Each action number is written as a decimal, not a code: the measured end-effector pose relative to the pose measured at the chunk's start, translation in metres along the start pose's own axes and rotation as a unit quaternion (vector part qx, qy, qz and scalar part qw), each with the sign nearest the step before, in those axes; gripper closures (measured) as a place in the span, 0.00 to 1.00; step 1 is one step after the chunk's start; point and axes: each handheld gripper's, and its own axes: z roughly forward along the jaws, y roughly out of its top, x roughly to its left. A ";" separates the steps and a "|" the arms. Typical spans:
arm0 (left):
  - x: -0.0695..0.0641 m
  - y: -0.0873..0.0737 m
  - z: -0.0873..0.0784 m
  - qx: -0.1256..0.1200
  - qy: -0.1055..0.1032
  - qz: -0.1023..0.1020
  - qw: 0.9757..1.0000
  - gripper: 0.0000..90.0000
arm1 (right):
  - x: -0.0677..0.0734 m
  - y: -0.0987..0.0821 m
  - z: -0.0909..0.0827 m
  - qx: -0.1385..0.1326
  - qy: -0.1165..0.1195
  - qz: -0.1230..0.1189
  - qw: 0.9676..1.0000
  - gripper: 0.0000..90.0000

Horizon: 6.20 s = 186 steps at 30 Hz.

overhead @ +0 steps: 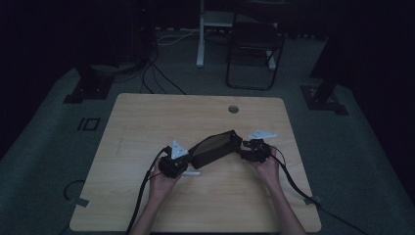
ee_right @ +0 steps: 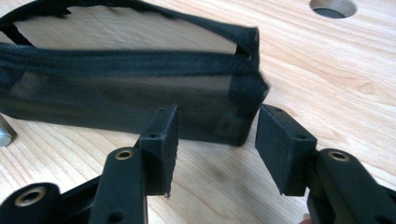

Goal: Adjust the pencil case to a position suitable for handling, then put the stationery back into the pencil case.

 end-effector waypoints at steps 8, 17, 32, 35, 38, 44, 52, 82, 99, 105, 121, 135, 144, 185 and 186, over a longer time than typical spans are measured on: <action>-0.008 -0.002 -0.002 0.000 -0.004 0.009 1.000 0.93 | 0.002 0.003 0.005 0.003 0.007 -0.005 1.000 0.55; -0.007 -0.008 -0.008 -0.002 0.011 0.008 1.000 0.79 | 0.002 -0.002 0.001 0.010 0.009 -0.011 1.000 0.52; 0.020 -0.019 -0.023 0.009 0.012 0.032 0.999 0.52 | -0.004 -0.037 -0.021 0.033 -0.001 -0.032 0.999 0.43; 0.027 -0.022 -0.024 0.008 0.007 0.028 1.000 0.52 | -0.006 -0.045 -0.023 0.038 -0.001 -0.034 0.999 0.43; 0.033 -0.025 -0.025 0.012 0.005 0.026 1.000 0.52 | -0.009 -0.051 -0.024 0.042 -0.002 -0.031 0.999 0.42; 0.039 -0.029 -0.020 0.026 0.000 0.032 0.999 0.49 | -0.011 -0.055 -0.021 0.049 -0.004 -0.029 0.998 0.42; 0.047 -0.033 -0.015 0.036 -0.013 0.032 0.999 0.47 | -0.014 -0.058 -0.021 0.048 -0.006 -0.024 0.999 0.41; 0.045 -0.045 0.006 0.091 -0.057 0.055 0.993 0.49 | -0.019 -0.063 -0.022 0.025 -0.004 -0.019 0.999 0.39; 0.039 -0.049 0.008 0.109 -0.076 0.074 0.988 0.60 | -0.020 -0.064 -0.021 0.021 -0.003 -0.018 1.000 0.38; 0.036 -0.050 0.007 0.108 -0.080 0.077 0.988 0.65 | -0.020 -0.064 -0.021 0.020 -0.003 -0.018 1.000 0.38; 0.015 -0.050 0.004 0.114 -0.117 0.116 0.980 0.77 | -0.021 -0.064 -0.021 0.020 -0.002 -0.017 1.000 0.38; -0.004 -0.051 0.005 0.107 -0.126 0.124 0.978 0.87 | -0.021 -0.063 -0.021 0.020 -0.001 -0.017 1.000 0.38; -0.013 -0.051 0.007 0.099 -0.132 0.125 0.978 0.87 | -0.021 -0.063 -0.021 0.020 -0.001 -0.016 1.000 0.38; -0.016 -0.035 -0.009 0.076 -0.102 0.132 0.983 0.87 | -0.023 -0.063 -0.020 0.020 0.000 -0.016 1.000 0.38; -0.016 -0.034 -0.010 0.074 -0.101 0.132 0.983 0.87 | -0.022 -0.063 -0.020 0.020 0.000 -0.014 1.000 0.38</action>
